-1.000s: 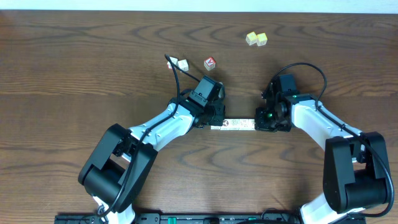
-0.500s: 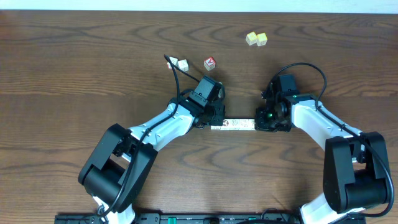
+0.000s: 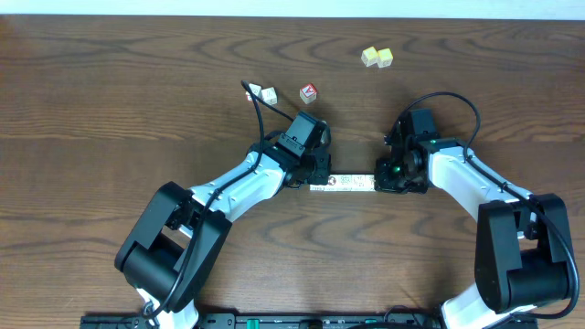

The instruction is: Lift 5 blocks

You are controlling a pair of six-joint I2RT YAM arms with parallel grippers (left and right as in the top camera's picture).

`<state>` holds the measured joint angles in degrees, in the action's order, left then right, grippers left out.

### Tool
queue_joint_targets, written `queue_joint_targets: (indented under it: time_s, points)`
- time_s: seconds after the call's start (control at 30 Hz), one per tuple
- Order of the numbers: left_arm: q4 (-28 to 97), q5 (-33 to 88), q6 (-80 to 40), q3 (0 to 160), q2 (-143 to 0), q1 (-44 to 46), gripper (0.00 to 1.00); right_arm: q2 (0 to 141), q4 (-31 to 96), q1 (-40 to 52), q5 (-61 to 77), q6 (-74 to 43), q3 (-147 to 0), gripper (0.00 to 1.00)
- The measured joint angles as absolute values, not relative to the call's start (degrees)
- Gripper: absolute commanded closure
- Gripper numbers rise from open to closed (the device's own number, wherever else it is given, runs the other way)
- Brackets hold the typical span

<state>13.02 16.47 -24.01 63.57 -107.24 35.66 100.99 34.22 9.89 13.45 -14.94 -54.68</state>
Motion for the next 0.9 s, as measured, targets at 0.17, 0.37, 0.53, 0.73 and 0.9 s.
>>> queue_joint_targets:
  time_s: [0.17, 0.37, 0.53, 0.73, 0.9]
  points:
    - [13.0, 16.6, -24.0, 63.6, -107.2, 35.7, 0.93, 101.0, 34.2, 9.9, 13.5, -14.9, -54.7, 0.99]
    - [13.0, 16.6, -24.0, 63.6, -107.2, 35.6, 0.93, 101.0, 34.2, 9.9, 13.5, -14.9, -54.7, 0.99]
    - [13.0, 16.6, -24.0, 63.6, -107.2, 35.3, 0.93, 101.0, 34.2, 9.9, 13.5, -14.9, -54.7, 0.99]
    - [13.6, 16.6, -24.0, 63.6, -105.1, 33.6, 0.93, 101.0, 34.2, 9.9, 13.1, -14.9, -54.7, 0.99]
    - [17.3, 16.6, -24.2, 63.6, -99.4, 32.1, 0.93, 101.0, 34.2, 9.9, 13.0, -14.9, -54.7, 0.99]
